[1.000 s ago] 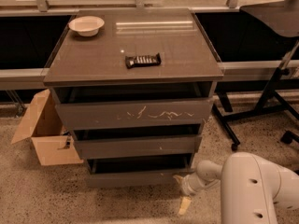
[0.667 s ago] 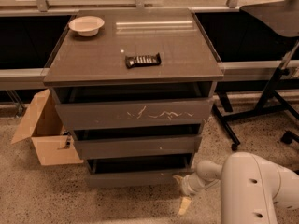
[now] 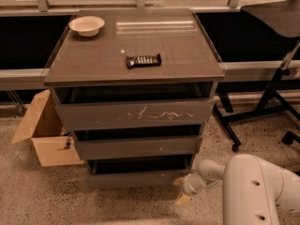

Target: Close bottom drawer

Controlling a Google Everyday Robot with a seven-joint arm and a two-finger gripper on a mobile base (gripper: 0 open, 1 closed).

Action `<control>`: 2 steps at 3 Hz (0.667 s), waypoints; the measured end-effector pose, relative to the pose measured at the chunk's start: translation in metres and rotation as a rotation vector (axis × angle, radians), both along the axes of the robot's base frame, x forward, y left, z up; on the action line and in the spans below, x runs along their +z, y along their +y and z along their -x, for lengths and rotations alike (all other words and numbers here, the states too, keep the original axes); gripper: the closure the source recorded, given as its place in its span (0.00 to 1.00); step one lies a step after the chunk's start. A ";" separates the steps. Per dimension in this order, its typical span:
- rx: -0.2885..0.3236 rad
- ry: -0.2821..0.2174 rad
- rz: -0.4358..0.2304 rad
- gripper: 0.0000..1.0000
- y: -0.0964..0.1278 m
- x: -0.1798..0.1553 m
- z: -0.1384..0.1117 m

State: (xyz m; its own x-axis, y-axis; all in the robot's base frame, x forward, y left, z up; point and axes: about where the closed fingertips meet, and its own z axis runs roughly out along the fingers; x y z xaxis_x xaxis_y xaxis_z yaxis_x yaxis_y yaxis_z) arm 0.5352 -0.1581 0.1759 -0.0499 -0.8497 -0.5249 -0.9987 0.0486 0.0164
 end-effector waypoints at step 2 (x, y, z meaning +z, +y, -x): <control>-0.051 -0.112 0.040 0.93 -0.017 0.001 -0.056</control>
Offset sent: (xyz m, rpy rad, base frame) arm 0.0902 -0.0315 0.0074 -0.0624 -0.1735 -0.0823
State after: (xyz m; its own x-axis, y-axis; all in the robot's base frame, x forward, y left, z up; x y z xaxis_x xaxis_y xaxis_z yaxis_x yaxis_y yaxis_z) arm 0.5914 -0.1753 0.1765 -0.0368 -0.8679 -0.4954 -0.9904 0.0978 -0.0978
